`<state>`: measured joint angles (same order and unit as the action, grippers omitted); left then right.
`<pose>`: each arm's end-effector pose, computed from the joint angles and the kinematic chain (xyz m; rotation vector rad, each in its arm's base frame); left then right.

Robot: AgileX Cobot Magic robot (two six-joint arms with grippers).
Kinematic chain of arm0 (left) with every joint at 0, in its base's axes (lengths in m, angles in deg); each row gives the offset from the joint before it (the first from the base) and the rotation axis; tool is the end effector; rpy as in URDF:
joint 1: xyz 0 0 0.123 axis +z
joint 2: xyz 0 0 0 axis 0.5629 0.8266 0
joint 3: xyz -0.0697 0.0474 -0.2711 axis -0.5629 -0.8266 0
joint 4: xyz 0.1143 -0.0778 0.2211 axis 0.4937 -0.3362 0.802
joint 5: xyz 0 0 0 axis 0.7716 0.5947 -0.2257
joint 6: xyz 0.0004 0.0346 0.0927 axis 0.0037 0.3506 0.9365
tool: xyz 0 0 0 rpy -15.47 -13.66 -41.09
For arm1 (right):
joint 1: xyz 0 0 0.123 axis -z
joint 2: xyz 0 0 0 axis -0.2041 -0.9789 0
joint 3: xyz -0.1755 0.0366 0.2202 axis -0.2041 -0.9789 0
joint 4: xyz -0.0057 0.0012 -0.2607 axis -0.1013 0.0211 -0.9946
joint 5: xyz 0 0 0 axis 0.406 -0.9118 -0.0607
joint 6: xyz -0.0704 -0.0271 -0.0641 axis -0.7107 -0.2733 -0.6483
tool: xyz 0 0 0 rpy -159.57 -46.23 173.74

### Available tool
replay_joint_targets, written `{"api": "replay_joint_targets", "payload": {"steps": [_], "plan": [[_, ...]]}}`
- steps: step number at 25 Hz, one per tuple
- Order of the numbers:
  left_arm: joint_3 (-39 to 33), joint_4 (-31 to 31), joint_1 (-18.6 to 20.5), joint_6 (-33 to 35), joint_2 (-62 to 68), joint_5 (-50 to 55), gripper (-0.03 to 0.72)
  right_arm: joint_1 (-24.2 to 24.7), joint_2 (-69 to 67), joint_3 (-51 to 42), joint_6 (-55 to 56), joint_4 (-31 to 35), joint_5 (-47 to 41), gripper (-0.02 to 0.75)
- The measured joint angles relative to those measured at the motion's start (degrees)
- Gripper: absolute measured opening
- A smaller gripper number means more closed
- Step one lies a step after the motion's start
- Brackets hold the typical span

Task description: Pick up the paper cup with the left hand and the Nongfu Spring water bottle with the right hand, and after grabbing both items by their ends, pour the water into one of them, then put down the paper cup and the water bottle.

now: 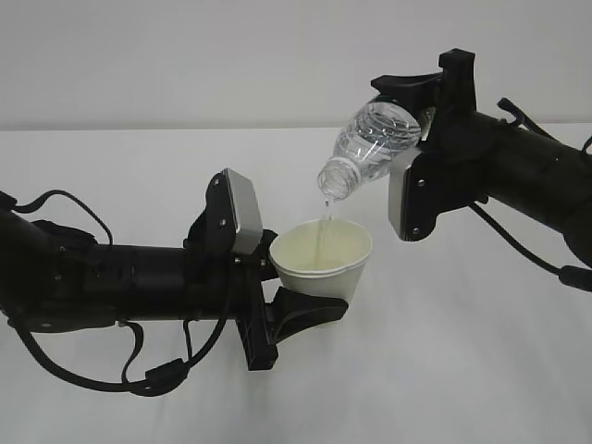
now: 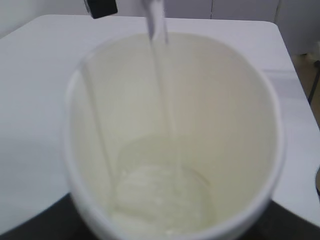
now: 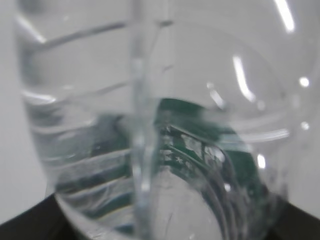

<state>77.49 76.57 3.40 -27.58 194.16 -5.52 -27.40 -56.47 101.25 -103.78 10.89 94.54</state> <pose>0.2671 -0.2373 0.1145 1.2266 1.5185 -0.8712 0.3356 0.1271 0.1981 -1.5481 0.7108 -0.8150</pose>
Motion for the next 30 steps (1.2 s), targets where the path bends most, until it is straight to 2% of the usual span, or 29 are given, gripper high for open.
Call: {"api": "replay_joint_targets", "payload": {"steps": [30], "plan": [[0.00,1.39,0.00,-0.74,0.00,0.13,0.389,0.00,0.00,0.00,-0.18,0.00,1.13,0.470]]}}
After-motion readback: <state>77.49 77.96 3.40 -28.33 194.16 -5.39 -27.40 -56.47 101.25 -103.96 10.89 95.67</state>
